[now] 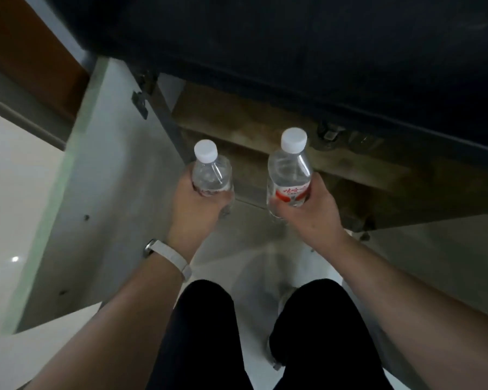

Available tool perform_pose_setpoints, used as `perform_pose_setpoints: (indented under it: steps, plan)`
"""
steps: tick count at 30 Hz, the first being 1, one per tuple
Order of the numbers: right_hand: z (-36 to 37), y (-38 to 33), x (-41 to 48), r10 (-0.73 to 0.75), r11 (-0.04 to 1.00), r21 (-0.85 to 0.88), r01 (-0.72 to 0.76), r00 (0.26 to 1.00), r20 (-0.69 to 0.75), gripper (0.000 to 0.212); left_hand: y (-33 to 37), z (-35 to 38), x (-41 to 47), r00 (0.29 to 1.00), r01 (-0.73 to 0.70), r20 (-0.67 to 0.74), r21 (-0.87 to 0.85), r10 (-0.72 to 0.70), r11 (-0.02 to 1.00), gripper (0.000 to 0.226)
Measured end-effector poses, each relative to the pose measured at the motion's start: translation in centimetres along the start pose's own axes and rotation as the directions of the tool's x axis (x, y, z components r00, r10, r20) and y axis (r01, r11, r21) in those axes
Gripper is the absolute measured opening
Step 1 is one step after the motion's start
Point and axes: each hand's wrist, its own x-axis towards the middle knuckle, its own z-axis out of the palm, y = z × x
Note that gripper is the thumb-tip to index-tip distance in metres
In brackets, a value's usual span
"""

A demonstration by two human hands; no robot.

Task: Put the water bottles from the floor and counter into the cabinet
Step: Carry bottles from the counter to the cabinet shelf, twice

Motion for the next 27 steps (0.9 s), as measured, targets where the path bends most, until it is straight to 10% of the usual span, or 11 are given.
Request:
perform_pose_setpoints:
  steps: [13,27]
  plan:
    - [4.8,8.7,14.2,-0.287,0.929,0.181,0.322,0.938,-0.196,0.054,-4.2,5.2,10.2,0.964,-0.265,-0.028,-0.061,0.263,0.962,0.065]
    - [4.6,4.4,23.1,-0.305,0.914,0.186,0.361,0.912,-0.274,0.066,0.3,8.1,18.7,0.919,-0.384,-0.108,-0.026,0.379,0.923,0.061]
